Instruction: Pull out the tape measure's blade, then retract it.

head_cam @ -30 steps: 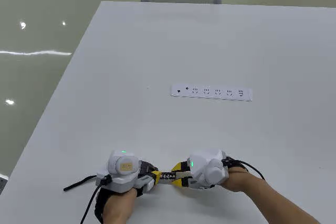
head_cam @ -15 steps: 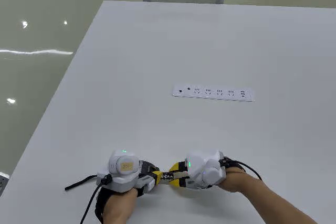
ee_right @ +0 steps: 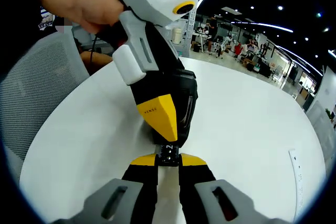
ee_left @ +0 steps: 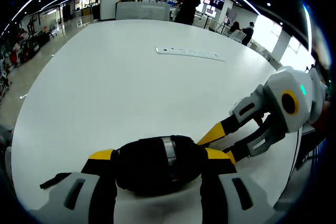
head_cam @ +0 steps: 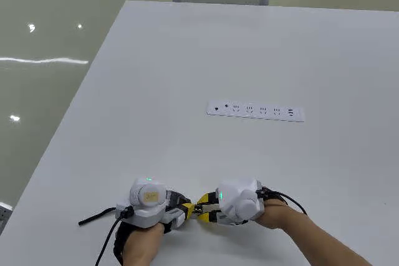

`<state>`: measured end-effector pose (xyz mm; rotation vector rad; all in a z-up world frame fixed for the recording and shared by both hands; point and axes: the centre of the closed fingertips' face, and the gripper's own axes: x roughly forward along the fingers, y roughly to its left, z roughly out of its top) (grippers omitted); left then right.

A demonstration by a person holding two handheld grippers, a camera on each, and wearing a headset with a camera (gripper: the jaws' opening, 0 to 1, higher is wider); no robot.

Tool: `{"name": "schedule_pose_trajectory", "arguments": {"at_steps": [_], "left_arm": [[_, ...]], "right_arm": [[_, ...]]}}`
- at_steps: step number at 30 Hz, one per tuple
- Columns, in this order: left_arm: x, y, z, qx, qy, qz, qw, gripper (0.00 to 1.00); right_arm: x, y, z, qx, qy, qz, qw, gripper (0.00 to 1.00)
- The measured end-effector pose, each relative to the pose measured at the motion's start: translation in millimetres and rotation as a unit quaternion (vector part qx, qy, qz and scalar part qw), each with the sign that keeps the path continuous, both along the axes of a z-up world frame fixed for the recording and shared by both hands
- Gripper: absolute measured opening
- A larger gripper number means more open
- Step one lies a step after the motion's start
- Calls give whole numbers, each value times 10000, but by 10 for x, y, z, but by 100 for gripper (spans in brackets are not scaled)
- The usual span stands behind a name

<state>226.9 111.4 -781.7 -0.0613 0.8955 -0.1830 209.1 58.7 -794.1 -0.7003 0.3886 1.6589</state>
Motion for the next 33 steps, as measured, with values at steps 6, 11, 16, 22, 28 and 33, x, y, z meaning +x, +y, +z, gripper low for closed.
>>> {"name": "schedule_pose_trajectory", "arguments": {"at_steps": [6,11,16,22,28,33], "left_arm": [[9,21,-13,-33,11,-2,10000,60],[4,14,-4,-37,20,-20,10000,60],[5,11,-20,-11,16,-47,10000,61],[9,-2,-20,36,15,-108,9999,61],[-8,-14,-15,134,8,-188,9997,61],[-4,-4,-8,136,2,-178,9997,61]], "right_arm": [[-3,70,2,17,-20,18,10000,14],[-9,102,-4,-10,-58,14,10000,14],[-12,97,-12,-29,-59,-45,10000,14],[-15,95,-31,-21,-63,-139,9999,14],[-19,90,-82,-27,-63,-214,9997,15],[-13,89,-83,-18,-90,-204,9998,15]]}}
